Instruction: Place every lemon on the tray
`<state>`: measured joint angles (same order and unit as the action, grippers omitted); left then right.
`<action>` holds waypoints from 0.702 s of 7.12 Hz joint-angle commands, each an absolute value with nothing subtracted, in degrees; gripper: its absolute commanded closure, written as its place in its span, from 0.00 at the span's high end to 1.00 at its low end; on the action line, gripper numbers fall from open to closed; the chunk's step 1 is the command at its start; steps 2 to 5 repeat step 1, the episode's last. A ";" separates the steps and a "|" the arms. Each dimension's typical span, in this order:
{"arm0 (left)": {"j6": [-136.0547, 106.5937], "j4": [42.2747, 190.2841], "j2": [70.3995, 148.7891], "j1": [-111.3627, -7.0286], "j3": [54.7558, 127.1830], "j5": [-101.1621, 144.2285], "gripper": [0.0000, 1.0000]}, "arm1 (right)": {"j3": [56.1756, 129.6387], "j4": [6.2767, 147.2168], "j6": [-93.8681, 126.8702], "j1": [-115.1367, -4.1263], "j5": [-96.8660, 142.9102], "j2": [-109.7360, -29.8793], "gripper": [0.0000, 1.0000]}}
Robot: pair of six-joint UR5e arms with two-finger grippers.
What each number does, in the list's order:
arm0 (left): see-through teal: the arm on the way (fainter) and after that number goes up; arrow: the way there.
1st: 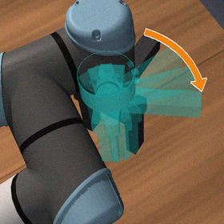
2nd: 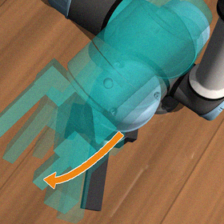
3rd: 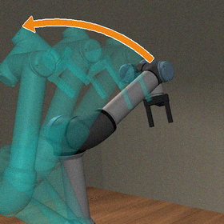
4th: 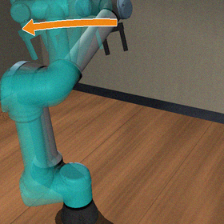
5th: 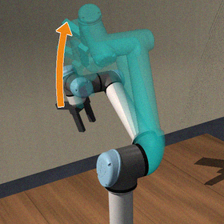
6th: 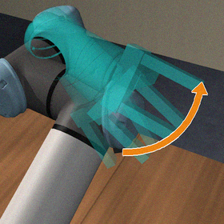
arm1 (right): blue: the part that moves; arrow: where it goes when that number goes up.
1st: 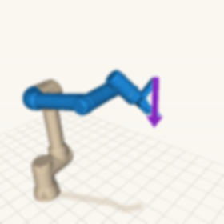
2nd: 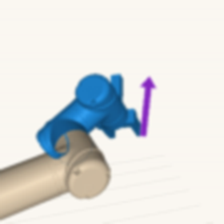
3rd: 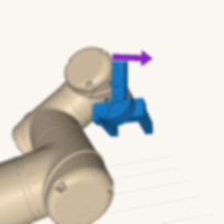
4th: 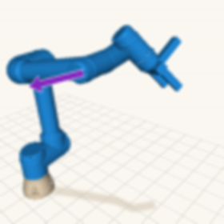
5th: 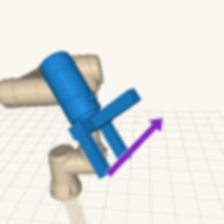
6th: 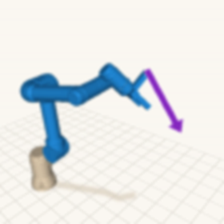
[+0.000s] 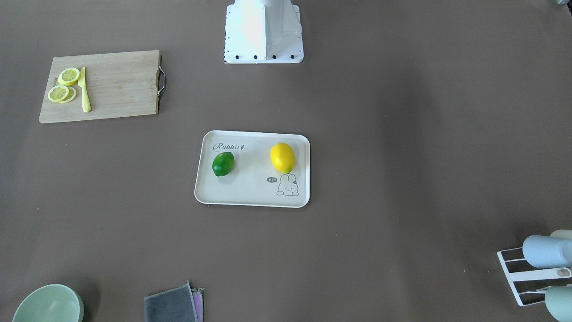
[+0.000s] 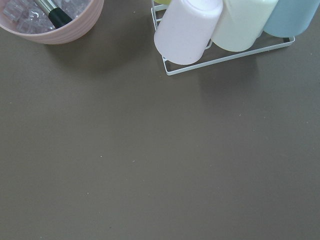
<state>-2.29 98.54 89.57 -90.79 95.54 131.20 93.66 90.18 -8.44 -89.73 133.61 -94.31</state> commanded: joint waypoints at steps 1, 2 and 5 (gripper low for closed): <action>-2.37 98.53 89.65 -90.79 95.45 131.22 0.98 | 93.60 90.18 -8.44 -89.74 133.51 -94.31 1.00; -2.37 98.53 89.65 -90.79 95.45 131.22 0.98 | 93.60 90.18 -8.44 -89.74 133.51 -94.31 1.00; -2.37 98.53 89.65 -90.79 95.45 131.22 0.98 | 93.60 90.18 -8.44 -89.74 133.51 -94.31 1.00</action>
